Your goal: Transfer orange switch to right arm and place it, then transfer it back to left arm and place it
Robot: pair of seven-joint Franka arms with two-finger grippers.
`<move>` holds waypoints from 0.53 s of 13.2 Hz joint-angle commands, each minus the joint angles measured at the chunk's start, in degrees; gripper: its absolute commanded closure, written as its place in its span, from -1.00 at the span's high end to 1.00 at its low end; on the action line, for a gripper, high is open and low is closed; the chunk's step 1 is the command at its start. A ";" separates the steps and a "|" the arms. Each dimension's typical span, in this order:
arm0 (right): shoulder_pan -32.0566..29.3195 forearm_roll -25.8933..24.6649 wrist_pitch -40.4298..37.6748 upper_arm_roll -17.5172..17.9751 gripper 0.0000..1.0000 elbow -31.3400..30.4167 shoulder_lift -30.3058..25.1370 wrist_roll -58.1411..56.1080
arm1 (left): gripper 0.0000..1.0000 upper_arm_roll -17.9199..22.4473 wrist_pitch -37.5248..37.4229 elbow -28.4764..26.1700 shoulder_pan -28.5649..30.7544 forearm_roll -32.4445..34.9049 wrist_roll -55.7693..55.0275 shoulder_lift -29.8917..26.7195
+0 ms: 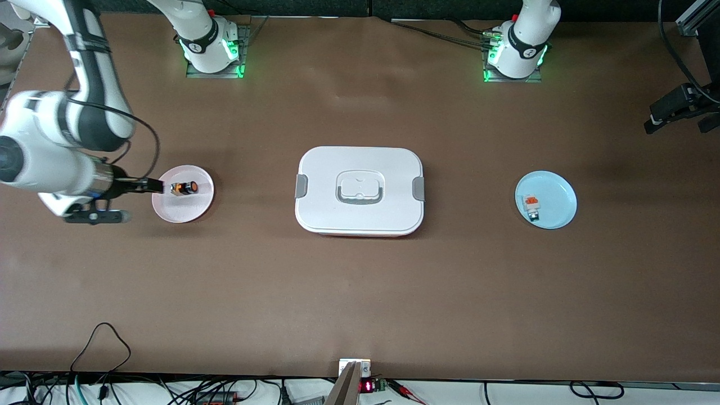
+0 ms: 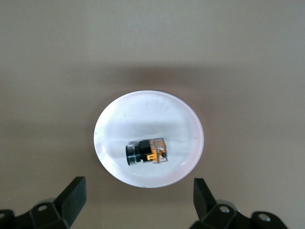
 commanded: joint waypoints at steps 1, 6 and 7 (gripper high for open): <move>0.11 -0.10 5.37 0.72 1.00 -6.63 -1.77 0.55 | 1.00 -0.22 -0.89 0.16 0.28 -0.69 0.97 -0.59; -0.59 -0.90 15.22 0.72 1.00 -12.18 0.77 -1.13 | 1.00 -0.31 -0.90 0.16 0.11 -0.95 0.44 -0.59; -1.29 -0.90 16.28 0.72 1.00 -12.35 1.99 -1.21 | 1.00 -0.31 -0.90 0.16 0.11 -0.95 0.44 -0.59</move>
